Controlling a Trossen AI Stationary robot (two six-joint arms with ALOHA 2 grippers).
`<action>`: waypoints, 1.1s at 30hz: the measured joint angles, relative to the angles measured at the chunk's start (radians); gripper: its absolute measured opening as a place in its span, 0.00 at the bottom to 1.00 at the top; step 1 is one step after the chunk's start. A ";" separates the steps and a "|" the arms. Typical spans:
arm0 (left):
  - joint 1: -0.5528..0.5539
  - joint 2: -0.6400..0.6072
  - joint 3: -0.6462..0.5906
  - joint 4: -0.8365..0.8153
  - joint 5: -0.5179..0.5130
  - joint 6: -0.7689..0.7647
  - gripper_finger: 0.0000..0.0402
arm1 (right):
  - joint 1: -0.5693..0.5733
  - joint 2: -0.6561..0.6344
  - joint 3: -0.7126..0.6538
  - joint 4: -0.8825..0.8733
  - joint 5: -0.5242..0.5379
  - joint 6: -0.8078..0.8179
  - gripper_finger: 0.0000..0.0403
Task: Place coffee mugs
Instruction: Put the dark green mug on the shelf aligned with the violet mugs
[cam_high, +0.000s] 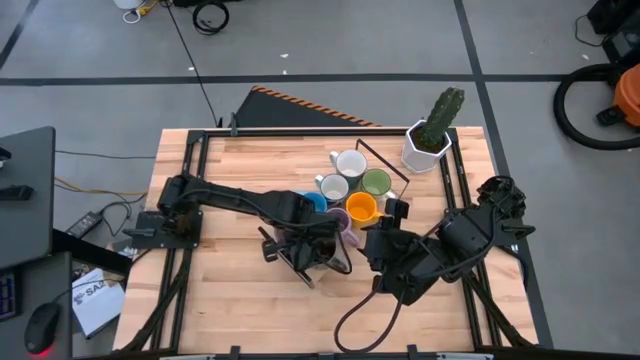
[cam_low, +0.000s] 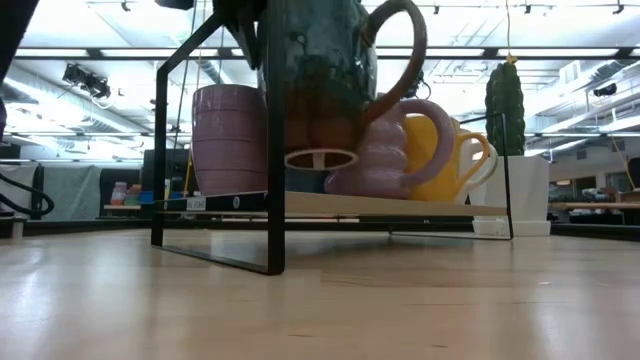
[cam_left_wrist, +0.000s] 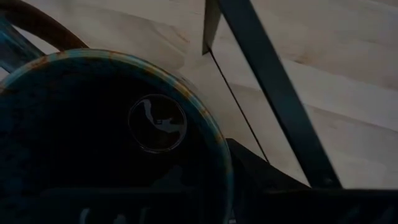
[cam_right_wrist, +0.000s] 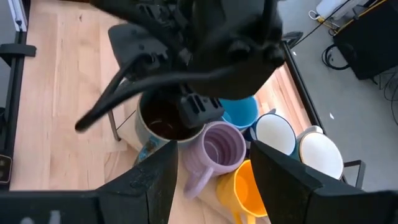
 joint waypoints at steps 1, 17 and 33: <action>-0.001 0.004 0.000 0.000 0.002 0.000 0.13 | 0.000 0.000 0.000 0.000 0.000 0.000 0.51; -0.014 0.043 0.000 -0.014 -0.034 -0.058 0.14 | 0.000 0.000 0.000 0.017 0.000 -0.019 0.51; -0.033 0.042 0.002 0.000 -0.080 -0.105 0.24 | -0.003 0.000 0.000 0.028 0.000 -0.026 0.51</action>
